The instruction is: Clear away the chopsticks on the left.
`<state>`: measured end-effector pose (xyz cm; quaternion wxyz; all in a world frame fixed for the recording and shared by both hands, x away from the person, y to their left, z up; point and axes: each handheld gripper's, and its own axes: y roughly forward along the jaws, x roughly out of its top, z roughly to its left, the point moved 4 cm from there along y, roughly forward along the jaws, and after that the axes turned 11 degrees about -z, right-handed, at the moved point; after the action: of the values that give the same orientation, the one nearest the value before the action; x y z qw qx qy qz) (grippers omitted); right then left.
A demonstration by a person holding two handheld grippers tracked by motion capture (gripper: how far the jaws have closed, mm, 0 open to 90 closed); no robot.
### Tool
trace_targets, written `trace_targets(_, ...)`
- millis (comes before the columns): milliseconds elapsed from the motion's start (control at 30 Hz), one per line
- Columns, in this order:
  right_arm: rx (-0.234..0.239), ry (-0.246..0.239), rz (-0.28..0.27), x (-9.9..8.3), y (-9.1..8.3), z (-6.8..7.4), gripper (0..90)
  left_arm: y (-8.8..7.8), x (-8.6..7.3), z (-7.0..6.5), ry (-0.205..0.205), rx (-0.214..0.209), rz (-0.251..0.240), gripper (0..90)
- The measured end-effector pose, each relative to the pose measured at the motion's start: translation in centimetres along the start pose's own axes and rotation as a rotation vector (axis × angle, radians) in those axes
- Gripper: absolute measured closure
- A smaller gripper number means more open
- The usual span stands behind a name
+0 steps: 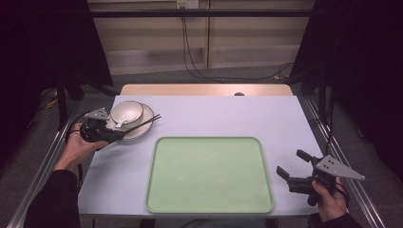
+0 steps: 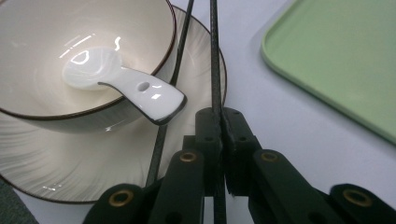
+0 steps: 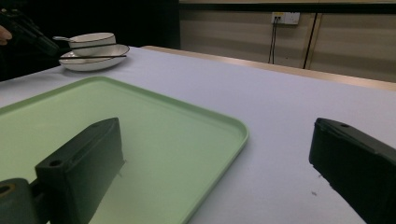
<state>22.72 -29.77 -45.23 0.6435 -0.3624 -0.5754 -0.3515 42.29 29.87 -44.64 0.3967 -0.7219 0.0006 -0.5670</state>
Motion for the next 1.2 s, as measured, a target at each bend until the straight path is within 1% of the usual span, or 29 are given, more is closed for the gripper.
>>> trace_targets(33, 0.0, -0.003, -0.001, 0.0, 0.0, 0.0, 2.5, -0.3, 0.1, -0.1, -0.011, 0.013, -0.02, 86.0)
trace_targets(100, 0.003, -0.007, 0.0, 0.0, 0.0, 0.0, 2.5, -0.7, 0.1, -0.3, -0.031, 0.025, -0.031, 86.0)
trace_targets(133, 0.002, -0.01, 0.001, 0.0, 0.0, 0.0, 2.5, -0.9, 0.1, -0.4, -0.027, 0.042, -0.024, 86.0)
trace_targets(200, 0.002, -0.011, 0.0, 0.0, 0.0, 0.0, 2.5, -1.3, 0.1, -0.9, -0.048, 0.048, -0.032, 86.0)
trace_targets(300, 0.004, -0.008, 0.0, 0.0, 0.0, 0.0, 2.5, -2.0, 0.2, -1.6, -0.067, 0.065, -0.049, 86.0)
trace_targets(333, 0.002, -0.01, 0.0, 0.0, 0.0, 0.0, 2.5, -2.3, 0.3, -1.8, -0.067, 0.077, -0.056, 86.0)
trace_targets(400, 0.004, -0.011, 0.001, 0.0, 0.0, 0.0, 2.5, -2.8, 0.5, -2.5, -0.087, 0.079, -0.075, 86.0)
trace_targets(433, 0.0, -0.008, -0.002, 0.0, 0.0, 0.0, 2.5, -3.0, 0.5, -2.8, -0.088, 0.089, -0.08, 85.8)
trace_targets(500, 0.003, -0.013, 0.001, 0.0, 0.0, 0.0, 2.5, -3.5, 0.5, -3.4, -0.09, 0.132, -0.093, 85.7)
trace_targets(533, 0.004, -0.013, -0.001, 0.0, 0.0, 0.0, 2.5, -3.7, 0.5, -3.7, -0.091, 0.143, -0.101, 85.8)
trace_targets(567, 0.004, -0.013, -0.001, 0.0, 0.0, 0.0, 2.5, -3.9, 0.5, -4.1, -0.106, 0.14, -0.113, 85.8)
trace_targets(633, 0.003, -0.009, 0.002, 0.0, 0.0, 0.1, 2.5, -4.2, 0.4, -4.8, -0.11, 0.145, -0.126, 85.8)
trace_targets(700, 0.008, -0.015, 0.003, 0.0, 0.0, 0.1, 2.5, -4.4, 0.4, -5.6, -0.128, 0.144, -0.141, 85.9)
trace_targets(733, 0.009, -0.015, 0.003, 0.0, 0.0, 0.1, 2.5, -4.4, 0.3, -6.0, -0.128, 0.144, -0.145, 85.9)
trace_targets(800, 0.009, -0.015, 0.003, 0.0, 0.0, 0.1, 2.5, -4.5, 0.2, -6.8, -0.129, 0.142, -0.142, 85.9)
trace_targets(833, 0.011, -0.014, 0.003, 0.0, 0.0, 0.1, 2.5, -4.5, 0.1, -7.3, -0.143, 0.14, -0.145, 86.0)
trace_targets(867, 0.011, -0.009, 0.004, 0.0, 0.0, 0.1, 2.5, -4.5, 0.0, -7.5, -0.141, 0.151, -0.139, 86.0)
trace_targets(900, 0.01, -0.01, 0.003, 0.0, 0.0, 0.2, 2.5, -4.5, -0.1, -7.7, -0.158, 0.166, -0.129, 86.0)
trace_targets(933, 0.011, -0.012, 0.002, 0.1, -0.1, 0.2, 2.5, -4.5, -0.1, -8.2, -0.168, 0.183, -0.134, 85.9)
trace_targets(967, 0.014, -0.015, -0.001, 0.1, -0.1, 0.2, 2.5, -4.6, -0.1, -8.5, -0.163, 0.183, -0.129, 86.0)
trace_targets(1033, 0.013, -0.018, -0.003, 0.1, 0.0, 0.2, 2.6, -4.7, -0.1, -9.3, -0.184, 0.195, -0.138, 85.9)
trace_targets(1067, 0.013, -0.02, -0.003, 0.1, -0.1, 0.2, 2.5, -4.8, 0.0, -9.6, -0.189, 0.194, -0.139, 85.9)
trace_targets(1133, 0.018, -0.023, -0.006, 0.1, -0.1, 0.2, 2.5, -4.9, 0.0, -10.4, -0.19, 0.207, -0.141, 85.9)
trace_targets(1200, 0.015, -0.022, -0.009, 0.2, -0.1, 0.2, 2.5, -5.0, -0.1, -11.1, -0.201, 0.206, -0.138, 85.9)
